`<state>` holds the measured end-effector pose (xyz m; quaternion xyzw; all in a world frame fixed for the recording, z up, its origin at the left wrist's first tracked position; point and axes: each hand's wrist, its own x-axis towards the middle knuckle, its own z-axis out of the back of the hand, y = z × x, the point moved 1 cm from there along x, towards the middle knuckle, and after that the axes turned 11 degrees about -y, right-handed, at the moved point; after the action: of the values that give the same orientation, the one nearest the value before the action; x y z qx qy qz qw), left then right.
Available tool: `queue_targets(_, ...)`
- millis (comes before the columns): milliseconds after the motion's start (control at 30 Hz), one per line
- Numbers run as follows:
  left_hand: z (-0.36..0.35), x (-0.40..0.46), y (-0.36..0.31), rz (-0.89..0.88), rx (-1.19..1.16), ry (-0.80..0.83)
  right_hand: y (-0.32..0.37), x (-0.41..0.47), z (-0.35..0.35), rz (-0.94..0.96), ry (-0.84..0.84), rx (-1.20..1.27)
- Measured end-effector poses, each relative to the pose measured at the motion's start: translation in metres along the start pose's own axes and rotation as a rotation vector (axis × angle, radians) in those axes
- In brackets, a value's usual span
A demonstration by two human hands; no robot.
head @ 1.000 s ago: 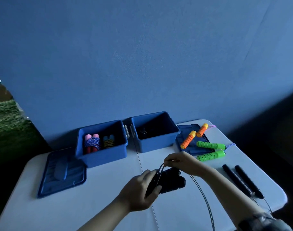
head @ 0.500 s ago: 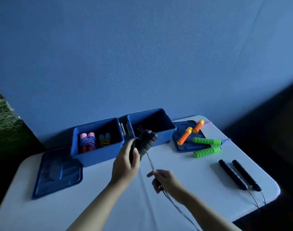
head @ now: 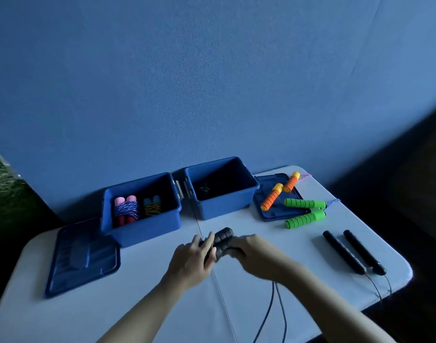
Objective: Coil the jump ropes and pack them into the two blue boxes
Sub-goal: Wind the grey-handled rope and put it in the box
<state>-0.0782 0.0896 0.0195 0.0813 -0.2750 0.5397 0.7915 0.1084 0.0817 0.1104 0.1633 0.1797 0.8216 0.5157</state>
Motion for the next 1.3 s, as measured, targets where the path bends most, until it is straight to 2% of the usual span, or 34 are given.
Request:
queue_targets(133,0.003,-0.007,-0.001,-0.141,-0.124,0.036,-0.036,0.016,0.001,0.033,0.014,0.114)
queue_targets(333,0.005,-0.009,-0.015,-0.251,-0.354,0.106,-0.056,0.030,0.003,0.077,0.014,0.244)
queue_targets(433,0.016,-0.008,-0.025,-0.268,-0.423,0.101,-0.062,0.032,0.005,0.034,-0.011,0.380)
queue_targets(500,0.023,-0.008,-0.033,-0.208,-0.510,0.092,-0.069,0.033,0.007,-0.020,-0.005,0.505)
queue_targets(600,0.034,0.001,-0.038,0.021,-0.635,-0.002,-0.073,0.032,0.002,-0.174,-0.030,0.684)
queue_targets(700,0.041,0.013,-0.036,0.127,-0.630,-0.084,-0.078,0.025,-0.012,-0.369,-0.099,0.848)
queue_targets(767,0.041,0.020,-0.032,0.176,-0.629,-0.108,-0.076,0.020,-0.022,-0.434,-0.062,0.928)
queue_targets(933,0.032,0.044,-0.010,0.447,-0.514,-0.351,-0.049,0.002,-0.061,-0.463,0.063,0.811)
queue_targets(1033,0.027,0.050,0.002,0.605,-0.348,-0.384,-0.033,-0.007,-0.076,-0.489,0.109,0.734)
queue_targets(1100,0.024,0.048,0.007,0.648,-0.216,-0.308,-0.026,-0.008,-0.075,-0.497,0.062,0.625)
queue_targets(1200,0.018,0.042,0.012,0.620,-0.054,-0.113,-0.020,-0.007,-0.063,-0.325,-0.018,0.311)
queue_targets(1300,0.011,0.035,0.012,0.556,0.058,0.064,-0.014,-0.009,-0.045,-0.194,-0.001,0.125)
